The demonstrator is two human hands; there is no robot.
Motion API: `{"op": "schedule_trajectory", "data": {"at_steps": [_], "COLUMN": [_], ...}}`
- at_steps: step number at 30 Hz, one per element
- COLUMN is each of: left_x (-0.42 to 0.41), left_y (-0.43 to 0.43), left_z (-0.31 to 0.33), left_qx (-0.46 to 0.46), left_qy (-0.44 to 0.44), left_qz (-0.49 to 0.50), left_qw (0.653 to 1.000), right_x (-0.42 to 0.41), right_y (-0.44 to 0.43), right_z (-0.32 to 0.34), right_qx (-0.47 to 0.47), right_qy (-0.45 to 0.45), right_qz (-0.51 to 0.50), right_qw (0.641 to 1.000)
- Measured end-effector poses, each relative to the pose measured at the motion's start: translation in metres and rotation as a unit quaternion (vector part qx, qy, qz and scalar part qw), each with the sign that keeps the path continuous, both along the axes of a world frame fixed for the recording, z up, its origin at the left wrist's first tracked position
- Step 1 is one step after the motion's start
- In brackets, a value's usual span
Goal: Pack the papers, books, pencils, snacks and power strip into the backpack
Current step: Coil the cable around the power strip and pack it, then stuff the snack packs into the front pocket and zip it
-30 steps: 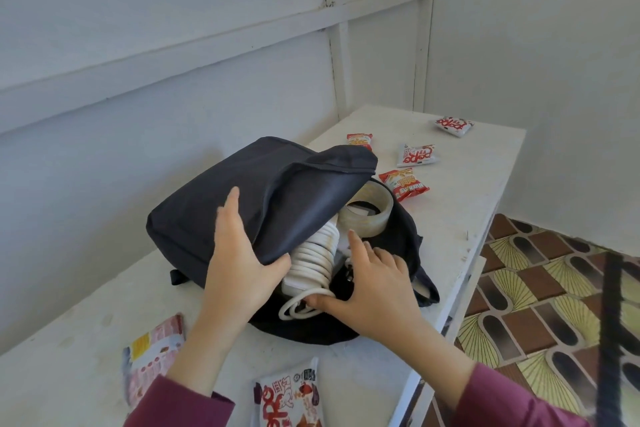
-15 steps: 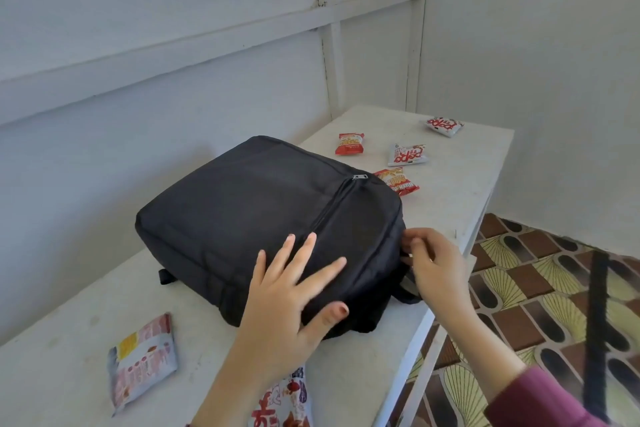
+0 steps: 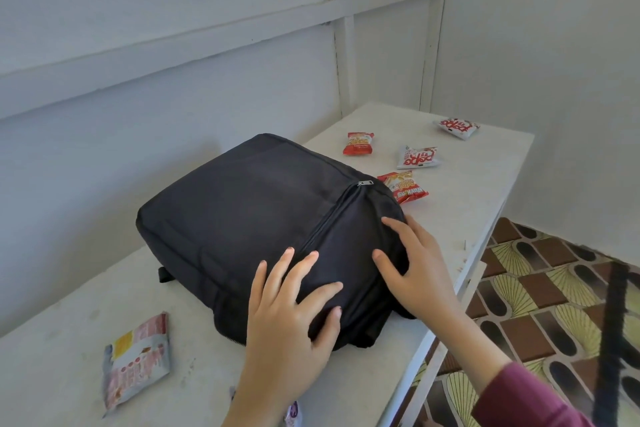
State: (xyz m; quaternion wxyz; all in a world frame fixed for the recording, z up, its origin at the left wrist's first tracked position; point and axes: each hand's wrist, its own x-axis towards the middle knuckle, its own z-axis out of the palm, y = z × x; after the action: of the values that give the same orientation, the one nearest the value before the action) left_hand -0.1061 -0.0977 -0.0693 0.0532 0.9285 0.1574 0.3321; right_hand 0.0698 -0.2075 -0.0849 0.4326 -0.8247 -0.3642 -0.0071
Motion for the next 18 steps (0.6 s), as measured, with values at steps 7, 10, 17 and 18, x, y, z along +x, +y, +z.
{"op": "schedule_trajectory", "data": {"at_steps": [7, 10, 17, 18], "left_x": [0.048, 0.086, 0.196, 0.209], "left_y": [-0.014, -0.028, -0.059, -0.061], "left_z": [0.021, 0.039, 0.041, 0.035], "left_qx": [-0.046, -0.116, -0.16, -0.171], "left_qy": [-0.084, -0.111, -0.113, -0.107], "left_qz": [0.006, -0.023, -0.028, -0.014], "left_qw": [0.995, 0.987, 0.98, 0.979], "right_x": [0.042, 0.075, 0.178, 0.193], "right_y": [0.0, 0.002, 0.013, 0.016], "right_z": [0.005, 0.013, 0.015, 0.013], "right_qx": [0.081, 0.088, -0.01, -0.029], "right_qy": [0.033, -0.008, -0.056, -0.064], "right_qz": [0.035, 0.037, 0.022, 0.007], "right_qw": [0.996, 0.995, 0.998, 0.997]}}
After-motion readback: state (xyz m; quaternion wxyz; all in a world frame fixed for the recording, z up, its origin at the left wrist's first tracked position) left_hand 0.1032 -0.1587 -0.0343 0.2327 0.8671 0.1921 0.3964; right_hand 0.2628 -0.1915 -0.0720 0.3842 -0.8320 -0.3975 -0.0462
